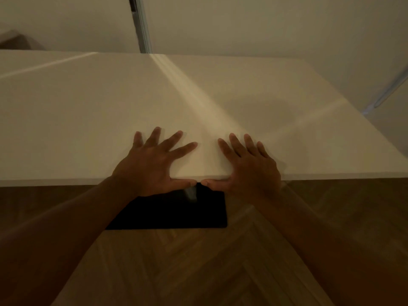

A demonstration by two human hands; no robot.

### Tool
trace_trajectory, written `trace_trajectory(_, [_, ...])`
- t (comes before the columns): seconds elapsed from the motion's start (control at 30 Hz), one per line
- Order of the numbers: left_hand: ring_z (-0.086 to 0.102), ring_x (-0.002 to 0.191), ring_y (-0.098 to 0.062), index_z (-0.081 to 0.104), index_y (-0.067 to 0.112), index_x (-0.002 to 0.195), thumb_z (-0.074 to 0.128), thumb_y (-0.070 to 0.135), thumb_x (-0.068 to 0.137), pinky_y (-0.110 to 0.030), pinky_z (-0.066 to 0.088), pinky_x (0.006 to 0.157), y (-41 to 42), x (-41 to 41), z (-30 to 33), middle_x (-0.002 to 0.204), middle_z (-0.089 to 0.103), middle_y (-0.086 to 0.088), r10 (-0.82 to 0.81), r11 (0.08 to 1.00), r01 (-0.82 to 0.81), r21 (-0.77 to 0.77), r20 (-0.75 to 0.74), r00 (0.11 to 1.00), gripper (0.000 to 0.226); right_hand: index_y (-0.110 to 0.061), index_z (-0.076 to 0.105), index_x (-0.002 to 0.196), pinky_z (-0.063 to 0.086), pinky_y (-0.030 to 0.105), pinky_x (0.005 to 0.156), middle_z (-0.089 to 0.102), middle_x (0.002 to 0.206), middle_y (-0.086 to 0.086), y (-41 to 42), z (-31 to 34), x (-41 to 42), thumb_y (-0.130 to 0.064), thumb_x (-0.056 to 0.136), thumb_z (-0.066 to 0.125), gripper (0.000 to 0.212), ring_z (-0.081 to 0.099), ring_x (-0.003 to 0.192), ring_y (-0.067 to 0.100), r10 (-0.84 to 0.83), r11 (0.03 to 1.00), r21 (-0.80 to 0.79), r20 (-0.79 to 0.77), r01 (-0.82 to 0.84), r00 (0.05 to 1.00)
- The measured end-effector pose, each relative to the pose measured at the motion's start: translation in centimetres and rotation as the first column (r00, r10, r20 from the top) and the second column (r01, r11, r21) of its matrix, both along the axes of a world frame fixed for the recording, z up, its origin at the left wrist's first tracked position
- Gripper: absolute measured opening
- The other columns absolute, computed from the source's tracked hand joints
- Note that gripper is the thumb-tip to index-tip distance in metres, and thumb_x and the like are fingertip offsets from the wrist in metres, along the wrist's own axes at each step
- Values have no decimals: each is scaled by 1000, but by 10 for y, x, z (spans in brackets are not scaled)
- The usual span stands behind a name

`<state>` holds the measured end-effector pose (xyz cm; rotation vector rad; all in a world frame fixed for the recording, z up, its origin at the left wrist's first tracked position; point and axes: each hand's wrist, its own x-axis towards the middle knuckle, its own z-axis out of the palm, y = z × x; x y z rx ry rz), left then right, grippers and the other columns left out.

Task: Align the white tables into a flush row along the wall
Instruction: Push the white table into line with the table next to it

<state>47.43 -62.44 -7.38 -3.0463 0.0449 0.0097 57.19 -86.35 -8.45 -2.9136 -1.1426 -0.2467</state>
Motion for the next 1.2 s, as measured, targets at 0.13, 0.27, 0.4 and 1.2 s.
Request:
trace_trajectory(0.13, [2, 154, -39, -10, 56, 153, 16, 100, 73, -68, 10, 118, 0, -2, 0, 170, -1, 6, -6, 1000, 7, -24, 18, 1000, 95, -24, 32, 154, 31, 57, 115, 35, 160, 10, 0, -4, -2, -99, 70, 23, 113, 32, 145, 41, -12, 1000, 20, 12, 11, 1000])
trace_trajectory(0.27, [5, 154, -39, -6, 55, 154, 17, 100, 73, -69, 12, 117, 0, -2, 0, 170, 3, 6, -9, 1000, 10, -16, 30, 999, 96, -24, 30, 156, 29, 57, 116, 32, 161, 10, 1, -3, -1, -100, 69, 17, 116, 29, 146, 41, -19, 1000, 24, 6, 19, 1000])
trace_trajectory(0.4, [-3, 155, -37, -9, 56, 153, 18, 101, 73, -68, 5, 119, 1, -2, 0, 170, -3, 8, 17, 999, -17, -52, 12, 1000, 96, -24, 30, 156, 29, 58, 117, 32, 162, 10, 3, -1, -2, -100, 68, 12, 118, 29, 147, 41, -22, 1000, 20, -5, 23, 1000])
trace_trajectory(1.2, [-2, 154, -38, 7, 50, 156, 24, 97, 74, -68, 3, 118, -12, 3, 9, 169, 5, 3, 24, 988, -27, -152, -20, 1000, 96, -30, 16, 159, 13, 47, 124, 15, 167, -4, -34, 7, 4, -89, 82, 27, 98, 8, 155, 19, 31, 998, 62, -147, -22, 989])
